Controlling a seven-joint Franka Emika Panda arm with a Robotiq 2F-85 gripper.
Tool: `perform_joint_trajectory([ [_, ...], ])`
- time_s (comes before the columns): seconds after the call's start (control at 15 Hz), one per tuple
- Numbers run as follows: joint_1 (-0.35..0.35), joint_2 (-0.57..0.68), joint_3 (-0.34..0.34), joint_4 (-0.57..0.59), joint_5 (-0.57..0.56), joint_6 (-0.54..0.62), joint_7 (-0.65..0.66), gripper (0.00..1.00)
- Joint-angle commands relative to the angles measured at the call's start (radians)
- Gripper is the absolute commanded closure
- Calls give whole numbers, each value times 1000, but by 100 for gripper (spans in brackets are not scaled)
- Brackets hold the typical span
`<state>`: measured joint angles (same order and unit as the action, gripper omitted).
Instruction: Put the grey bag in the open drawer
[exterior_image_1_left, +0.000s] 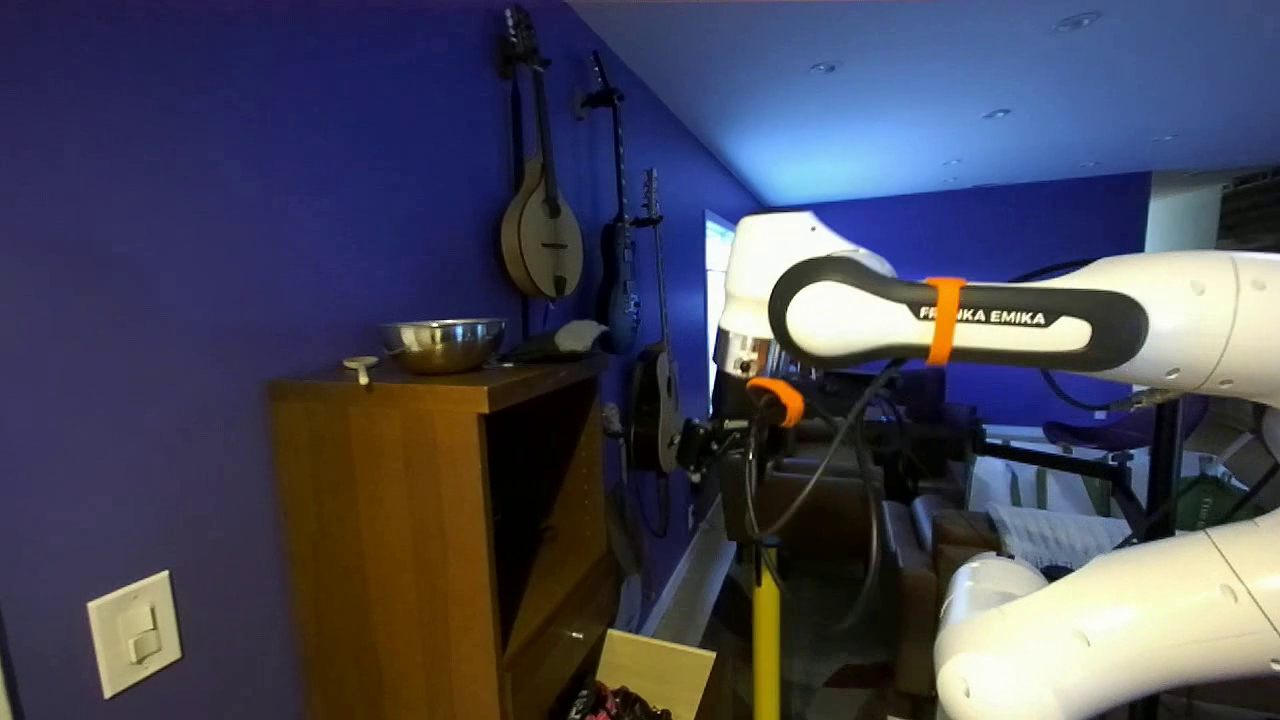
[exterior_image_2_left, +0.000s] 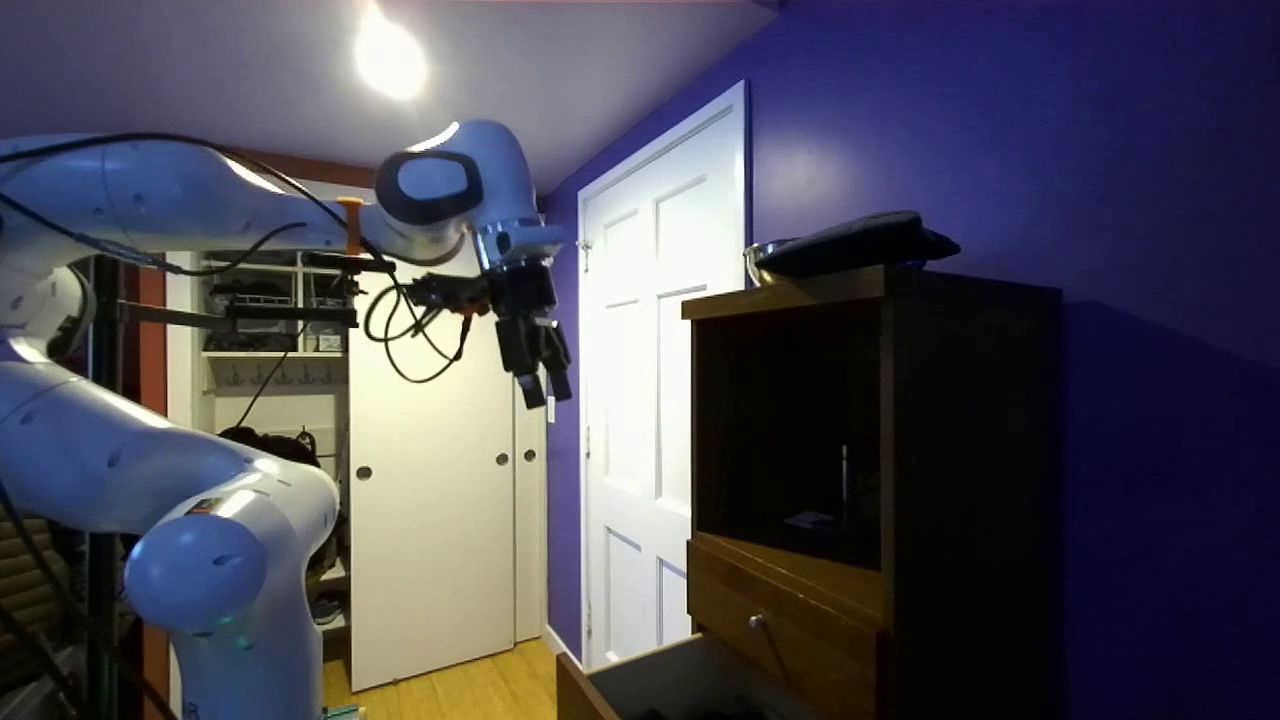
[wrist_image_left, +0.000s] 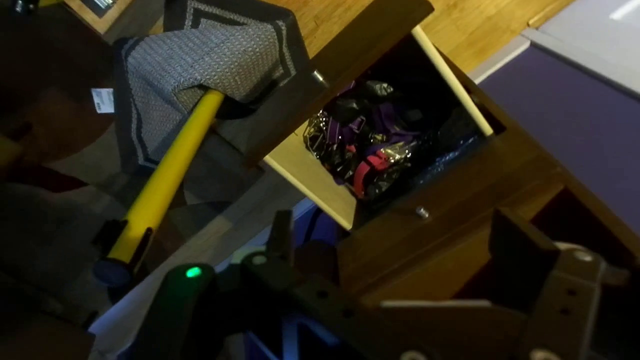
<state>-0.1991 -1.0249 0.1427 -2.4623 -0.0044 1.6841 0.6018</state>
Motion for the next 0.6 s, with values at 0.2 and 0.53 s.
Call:
perform_joint_trajectory([
  [0.2, -67, -43, -44, 163, 7, -98, 55, 0],
  [0.53, -78, 14, -28, 227, 97, -8, 174, 0],
])
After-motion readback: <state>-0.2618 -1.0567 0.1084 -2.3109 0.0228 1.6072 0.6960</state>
